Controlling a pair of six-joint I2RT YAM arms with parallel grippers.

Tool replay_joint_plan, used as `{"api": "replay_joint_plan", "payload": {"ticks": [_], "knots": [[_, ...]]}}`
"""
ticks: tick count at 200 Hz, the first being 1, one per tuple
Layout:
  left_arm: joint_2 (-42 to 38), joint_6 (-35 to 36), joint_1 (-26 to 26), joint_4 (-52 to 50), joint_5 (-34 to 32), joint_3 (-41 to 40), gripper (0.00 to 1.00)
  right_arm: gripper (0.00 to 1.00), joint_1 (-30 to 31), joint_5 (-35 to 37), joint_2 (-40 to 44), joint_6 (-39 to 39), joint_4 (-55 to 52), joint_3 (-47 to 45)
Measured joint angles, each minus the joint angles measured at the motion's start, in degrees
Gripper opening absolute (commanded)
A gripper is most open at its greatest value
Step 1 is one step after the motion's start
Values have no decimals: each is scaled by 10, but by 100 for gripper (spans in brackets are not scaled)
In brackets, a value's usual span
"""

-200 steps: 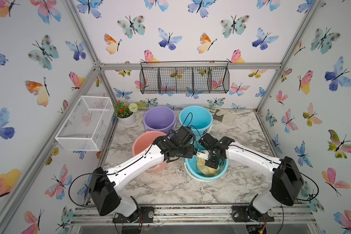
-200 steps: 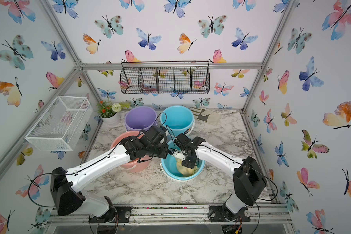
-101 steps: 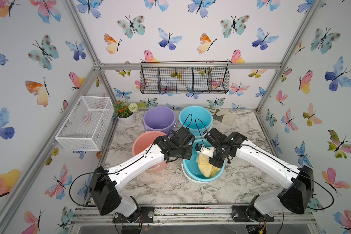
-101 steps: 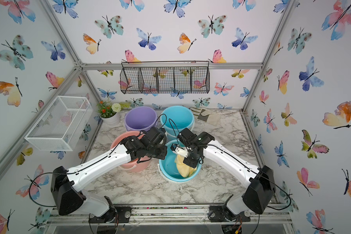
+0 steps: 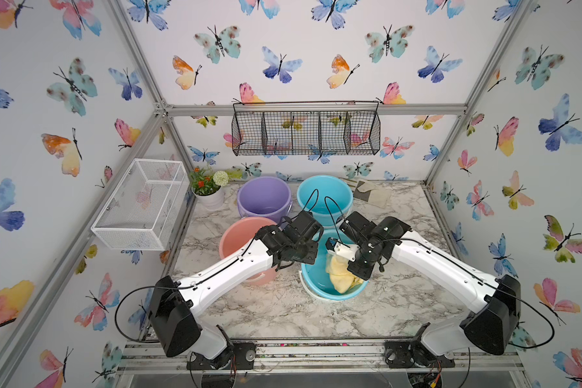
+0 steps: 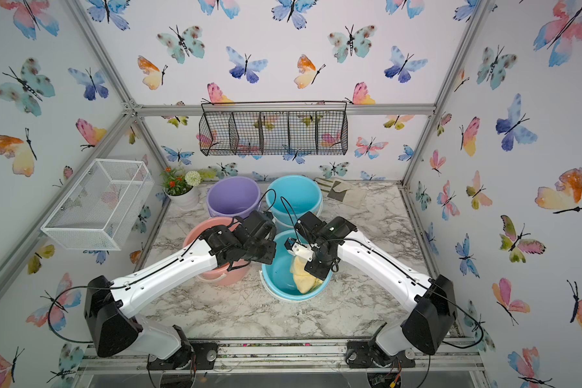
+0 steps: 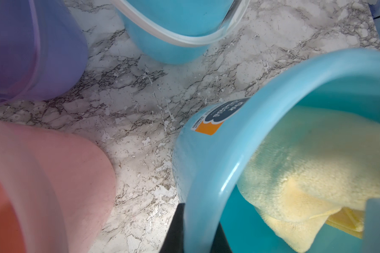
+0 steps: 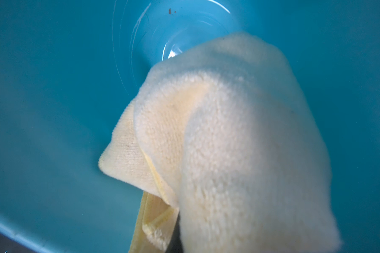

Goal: Wipe the inside of the bucket with a cloth
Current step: Wipe the dirt from the inside of the bucket.

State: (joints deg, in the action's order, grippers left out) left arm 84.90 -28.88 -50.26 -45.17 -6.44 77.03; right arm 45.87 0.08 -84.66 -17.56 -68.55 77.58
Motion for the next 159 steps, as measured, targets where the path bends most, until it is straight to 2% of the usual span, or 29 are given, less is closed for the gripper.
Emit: {"api": "replay_joint_plan", "payload": {"ticks": [37, 122, 159], "knots": [[0, 0, -1, 4, 3, 2, 0, 2, 3, -7, -19, 0, 15, -26], [-1, -6, -2, 10, 17, 14, 0, 2, 14, -16, -187, -7, 124, -55], [-1, -9, -1, 6, 8, 13, 0, 2, 17, -17, -214, -7, 175, -59]]}}
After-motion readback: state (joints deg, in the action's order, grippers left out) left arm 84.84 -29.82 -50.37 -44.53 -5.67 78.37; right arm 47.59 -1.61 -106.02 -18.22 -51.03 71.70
